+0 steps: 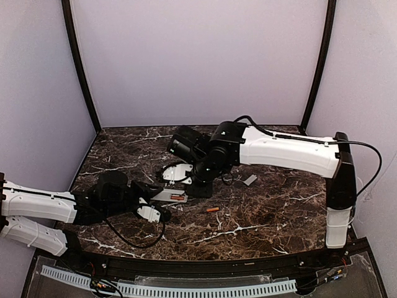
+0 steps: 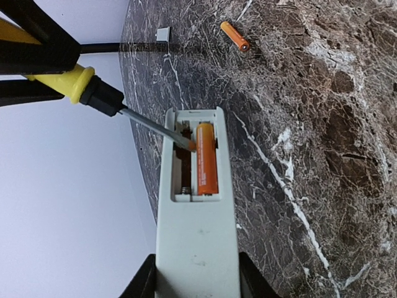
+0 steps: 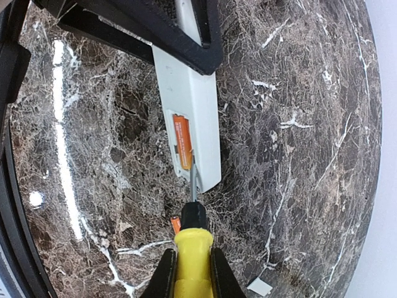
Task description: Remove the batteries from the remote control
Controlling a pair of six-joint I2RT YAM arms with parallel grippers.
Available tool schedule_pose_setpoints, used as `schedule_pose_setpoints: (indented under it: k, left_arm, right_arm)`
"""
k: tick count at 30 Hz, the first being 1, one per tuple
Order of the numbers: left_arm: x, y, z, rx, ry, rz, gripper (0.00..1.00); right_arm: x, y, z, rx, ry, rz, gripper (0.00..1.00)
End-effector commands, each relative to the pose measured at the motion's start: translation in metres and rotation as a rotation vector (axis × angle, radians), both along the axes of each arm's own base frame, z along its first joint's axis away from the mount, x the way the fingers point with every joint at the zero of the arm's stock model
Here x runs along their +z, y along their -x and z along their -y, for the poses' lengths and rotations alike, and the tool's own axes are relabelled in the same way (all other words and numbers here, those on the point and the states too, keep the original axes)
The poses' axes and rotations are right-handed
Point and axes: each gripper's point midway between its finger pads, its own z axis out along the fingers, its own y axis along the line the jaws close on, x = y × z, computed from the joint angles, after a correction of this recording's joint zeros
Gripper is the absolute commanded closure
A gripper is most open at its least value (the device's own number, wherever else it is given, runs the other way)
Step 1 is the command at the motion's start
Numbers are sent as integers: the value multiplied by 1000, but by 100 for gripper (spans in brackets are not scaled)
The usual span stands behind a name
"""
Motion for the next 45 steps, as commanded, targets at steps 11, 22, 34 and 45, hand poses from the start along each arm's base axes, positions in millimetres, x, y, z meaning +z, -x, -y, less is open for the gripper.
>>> schedule_pose_setpoints:
  k: [11, 22, 34, 45]
  left_arm:
    - [29, 10, 17, -85, 104, 17, 100]
    - [30, 12, 17, -91, 114, 15, 100]
    - [27, 12, 17, -91, 102, 6, 100]
    - [24, 13, 18, -89, 102, -27, 100]
  right_arm:
    - [-23, -9, -9, -54, -63, -87, 100]
    - [-26, -21, -2, -144, -207, -284, 100]
    - [-26, -40, 7, -204, -186, -156, 100]
    - [-27, -28, -10, -115, -86, 91, 100]
